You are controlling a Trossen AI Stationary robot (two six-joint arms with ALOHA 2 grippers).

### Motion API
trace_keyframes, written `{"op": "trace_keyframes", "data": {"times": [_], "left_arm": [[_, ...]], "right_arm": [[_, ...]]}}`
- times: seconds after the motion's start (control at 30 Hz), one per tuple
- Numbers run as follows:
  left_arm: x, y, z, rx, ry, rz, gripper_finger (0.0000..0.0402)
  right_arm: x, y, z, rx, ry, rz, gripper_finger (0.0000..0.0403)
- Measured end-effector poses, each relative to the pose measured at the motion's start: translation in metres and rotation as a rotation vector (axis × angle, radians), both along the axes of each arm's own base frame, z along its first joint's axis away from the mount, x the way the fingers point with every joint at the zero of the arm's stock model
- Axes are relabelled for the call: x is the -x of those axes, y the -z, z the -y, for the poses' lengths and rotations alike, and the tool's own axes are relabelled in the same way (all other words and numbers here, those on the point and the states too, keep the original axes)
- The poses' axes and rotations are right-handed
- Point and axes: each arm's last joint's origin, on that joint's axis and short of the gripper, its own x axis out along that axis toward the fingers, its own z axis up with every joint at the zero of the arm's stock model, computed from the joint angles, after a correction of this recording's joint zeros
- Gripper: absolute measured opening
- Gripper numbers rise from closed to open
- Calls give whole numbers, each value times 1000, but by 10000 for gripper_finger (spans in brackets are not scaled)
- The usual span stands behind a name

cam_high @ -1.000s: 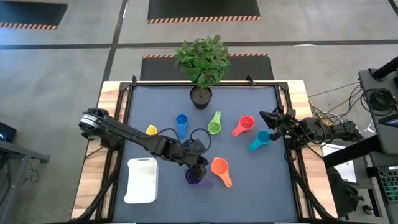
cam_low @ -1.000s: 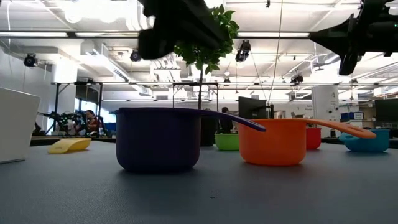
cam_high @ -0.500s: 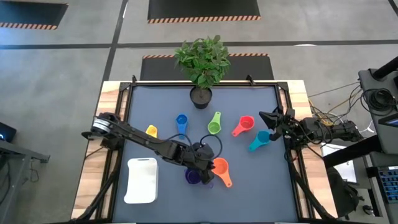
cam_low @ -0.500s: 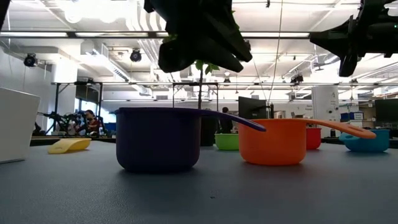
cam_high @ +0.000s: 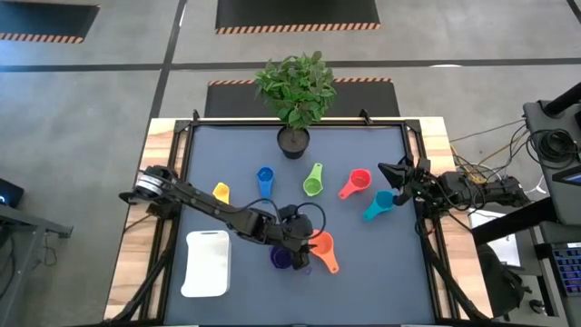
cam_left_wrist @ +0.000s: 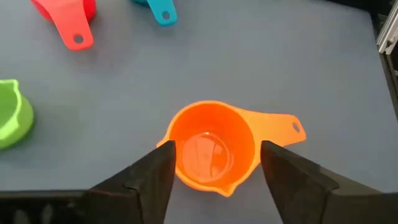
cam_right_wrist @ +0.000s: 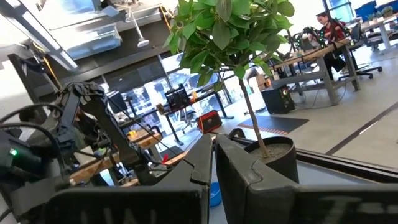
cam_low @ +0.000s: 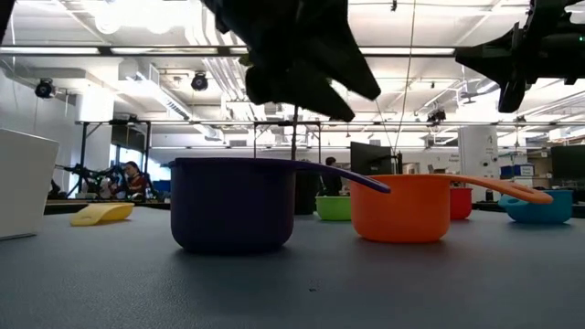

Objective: Nest measuring cups in basket
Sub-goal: Stack the orange measuring cup on top of the violet measuring cup

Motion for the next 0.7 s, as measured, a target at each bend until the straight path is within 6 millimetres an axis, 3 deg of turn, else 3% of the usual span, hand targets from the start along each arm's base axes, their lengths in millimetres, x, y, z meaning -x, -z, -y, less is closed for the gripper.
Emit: {"op": "trace_keyframes", "data": {"times": [0.17, 0.4, 0.7], "left_arm": [[-4, 19, 1, 4, -17, -12, 230], [-8, 37, 1, 6, -56, -47, 213], [-7, 39, -2, -25, -127, -41, 192]], "right_arm": [[0, 0, 0, 3, -1, -5, 9], [0, 0, 0, 7, 2, -7, 9], [0, 0, 0, 7, 2, -7, 9]]}}
